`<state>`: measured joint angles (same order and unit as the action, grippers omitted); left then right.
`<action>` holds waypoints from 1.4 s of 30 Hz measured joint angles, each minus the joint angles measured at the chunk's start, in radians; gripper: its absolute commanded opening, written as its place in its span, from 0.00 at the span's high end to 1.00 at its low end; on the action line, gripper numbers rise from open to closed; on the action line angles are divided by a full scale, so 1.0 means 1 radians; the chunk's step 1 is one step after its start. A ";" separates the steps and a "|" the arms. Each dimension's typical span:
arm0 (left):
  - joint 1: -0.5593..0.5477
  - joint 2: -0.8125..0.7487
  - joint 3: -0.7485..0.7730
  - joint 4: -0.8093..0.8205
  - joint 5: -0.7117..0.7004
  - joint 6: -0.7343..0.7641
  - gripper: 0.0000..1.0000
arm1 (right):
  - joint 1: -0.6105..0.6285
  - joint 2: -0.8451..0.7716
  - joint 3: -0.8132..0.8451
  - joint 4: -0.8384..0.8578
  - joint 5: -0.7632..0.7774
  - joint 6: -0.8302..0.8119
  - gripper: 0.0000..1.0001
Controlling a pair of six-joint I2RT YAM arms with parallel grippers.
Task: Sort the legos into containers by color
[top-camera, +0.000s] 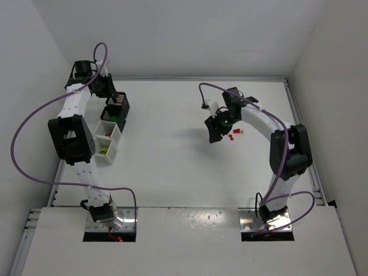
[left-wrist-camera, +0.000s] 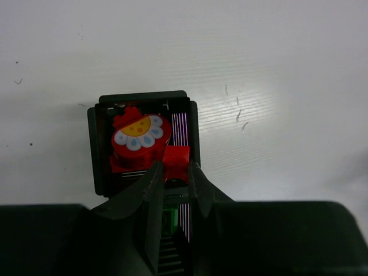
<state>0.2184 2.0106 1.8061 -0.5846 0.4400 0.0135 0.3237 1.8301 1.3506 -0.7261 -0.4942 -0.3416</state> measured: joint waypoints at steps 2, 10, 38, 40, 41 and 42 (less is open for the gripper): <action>-0.013 0.018 0.007 0.004 -0.011 0.000 0.74 | -0.024 -0.003 -0.020 0.007 0.040 0.013 0.43; -0.043 0.039 0.012 0.009 -0.076 0.001 0.50 | -0.128 -0.019 -0.067 0.039 0.184 0.034 0.44; -0.043 -0.145 -0.097 0.053 0.054 -0.012 0.43 | -0.312 0.200 0.195 -0.067 0.150 -0.500 0.47; -0.043 -0.145 -0.099 0.051 0.067 -0.015 0.43 | -0.325 0.249 0.267 -0.121 0.121 -0.558 0.42; -0.043 -0.145 -0.102 0.051 0.072 -0.016 0.43 | -0.331 0.269 0.296 -0.146 0.109 -0.590 0.42; -0.043 -0.145 -0.105 0.051 0.077 -0.016 0.43 | -0.336 0.283 0.309 -0.163 0.098 -0.619 0.41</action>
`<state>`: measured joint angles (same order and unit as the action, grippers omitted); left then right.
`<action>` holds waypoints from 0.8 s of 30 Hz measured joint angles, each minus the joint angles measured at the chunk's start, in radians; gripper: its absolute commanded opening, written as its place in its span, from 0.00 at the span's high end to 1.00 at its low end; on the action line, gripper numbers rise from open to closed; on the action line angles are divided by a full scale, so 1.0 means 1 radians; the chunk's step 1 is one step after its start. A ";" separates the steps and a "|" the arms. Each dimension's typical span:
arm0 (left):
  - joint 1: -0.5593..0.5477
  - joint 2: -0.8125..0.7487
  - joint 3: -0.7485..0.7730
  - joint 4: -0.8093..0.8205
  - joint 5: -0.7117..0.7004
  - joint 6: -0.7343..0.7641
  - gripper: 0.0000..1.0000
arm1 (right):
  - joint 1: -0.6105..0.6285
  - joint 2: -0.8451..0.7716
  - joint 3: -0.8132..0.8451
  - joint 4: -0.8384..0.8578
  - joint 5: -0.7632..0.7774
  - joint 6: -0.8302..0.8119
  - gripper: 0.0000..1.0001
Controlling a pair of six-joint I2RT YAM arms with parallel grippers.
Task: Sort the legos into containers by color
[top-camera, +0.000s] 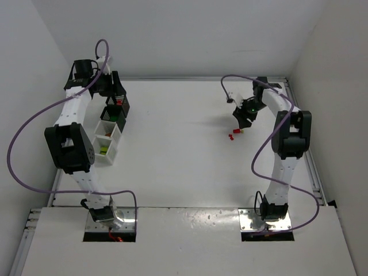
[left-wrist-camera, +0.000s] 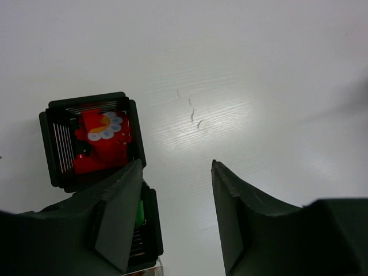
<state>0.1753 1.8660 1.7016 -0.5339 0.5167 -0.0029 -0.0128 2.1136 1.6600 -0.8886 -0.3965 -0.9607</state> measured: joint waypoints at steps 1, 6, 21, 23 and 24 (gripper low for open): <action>0.000 0.000 -0.004 0.000 0.005 -0.002 0.43 | -0.005 0.011 0.007 -0.021 -0.010 -0.028 0.40; 0.001 0.000 -0.011 -0.004 0.035 -0.011 0.43 | -0.014 0.049 0.009 -0.105 -0.042 -0.135 0.29; 0.001 0.000 -0.024 -0.004 0.049 -0.032 0.43 | -0.009 0.081 0.009 -0.049 -0.060 -0.210 0.29; 0.001 0.000 -0.024 -0.004 0.049 -0.032 0.43 | -0.006 0.090 0.009 -0.045 -0.059 -0.211 0.30; 0.001 0.000 -0.024 -0.004 0.049 -0.032 0.43 | -0.004 0.095 0.009 -0.043 -0.059 -0.211 0.30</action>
<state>0.1764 1.8660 1.6772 -0.5377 0.5655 -0.0353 -0.0170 2.2082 1.6688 -0.9314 -0.4553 -1.1713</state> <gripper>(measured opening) 0.570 0.702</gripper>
